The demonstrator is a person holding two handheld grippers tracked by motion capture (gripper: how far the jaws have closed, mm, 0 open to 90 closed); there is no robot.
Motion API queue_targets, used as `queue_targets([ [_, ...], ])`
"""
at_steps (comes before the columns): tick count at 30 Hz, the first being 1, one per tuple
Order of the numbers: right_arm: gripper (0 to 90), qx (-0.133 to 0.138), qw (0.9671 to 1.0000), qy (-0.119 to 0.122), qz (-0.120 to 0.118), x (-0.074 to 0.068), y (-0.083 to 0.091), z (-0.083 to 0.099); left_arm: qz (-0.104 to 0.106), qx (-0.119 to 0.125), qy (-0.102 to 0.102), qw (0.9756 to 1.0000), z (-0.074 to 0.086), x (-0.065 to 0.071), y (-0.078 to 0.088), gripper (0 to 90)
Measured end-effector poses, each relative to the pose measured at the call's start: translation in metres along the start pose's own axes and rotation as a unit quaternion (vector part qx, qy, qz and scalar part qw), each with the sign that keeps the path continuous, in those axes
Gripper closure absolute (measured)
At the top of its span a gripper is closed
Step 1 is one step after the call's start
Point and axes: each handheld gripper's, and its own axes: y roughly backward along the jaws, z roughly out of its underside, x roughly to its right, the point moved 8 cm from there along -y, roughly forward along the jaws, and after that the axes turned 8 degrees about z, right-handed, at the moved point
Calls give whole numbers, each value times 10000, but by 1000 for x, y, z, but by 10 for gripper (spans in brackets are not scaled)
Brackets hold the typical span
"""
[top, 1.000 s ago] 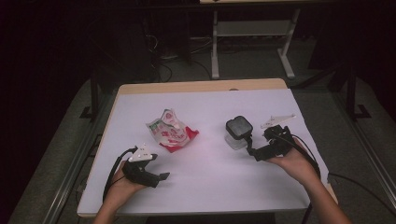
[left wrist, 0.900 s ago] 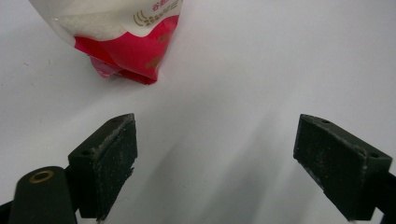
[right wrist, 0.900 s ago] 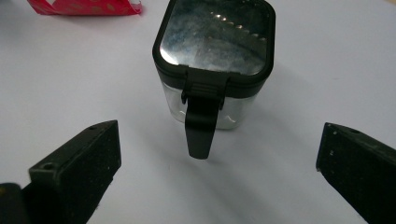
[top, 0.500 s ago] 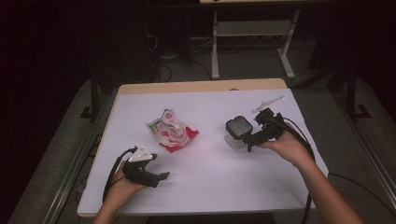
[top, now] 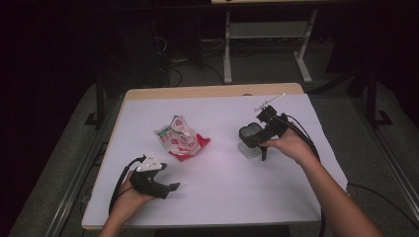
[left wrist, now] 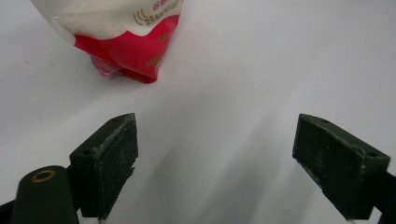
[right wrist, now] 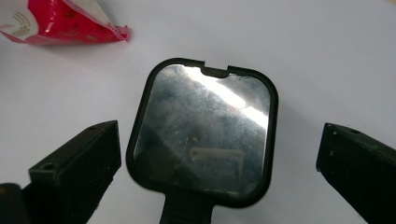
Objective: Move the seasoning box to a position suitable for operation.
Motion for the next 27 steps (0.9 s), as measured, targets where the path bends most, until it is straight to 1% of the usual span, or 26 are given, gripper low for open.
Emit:
queue_targets([
  [6,0,1,10000,-19,-38,-6,-7,-5,21,-11,6,10000,0,1,-1,137],
  [8,0,-81,9999,63,-14,-6,-11,-6,28,-24,15,10000,0,1,-1,138],
  [10,0,-34,10000,80,12,-7,-15,-10,29,-26,19,10000,0,1,-1,137],
  [11,0,-72,10000,50,-3,-9,-15,-11,25,-27,17,10000,0,1,-1,138],
  [16,0,-289,9995,110,94,-11,-25,-14,38,-17,8,10000,0,1,0,138],
  [17,0,-330,9994,78,82,-11,-28,-15,45,-25,13,10000,0,1,-1,138],
  [19,0,-343,9994,70,73,-12,-30,-15,59,-56,-5,10000,1,2,0,138],
  [20,0,-481,9988,25,70,-12,-35,-12,57,-59,-6,10000,1,2,0,138],
  [22,0,-527,9986,69,76,-11,-36,-11,63,-62,-13,10000,1,1,0,138],
  [23,0,-625,9980,34,56,-11,-39,-9,68,-65,-17,10000,1,1,-1,138],
  [26,0,-656,9978,40,51,-10,-41,-8,75,-67,-2,9999,1,1,-1,138],
  [27,19,-726,9973,47,25,-11,-42,-7,71,-71,-6,9999,1,2,-1,138],
])
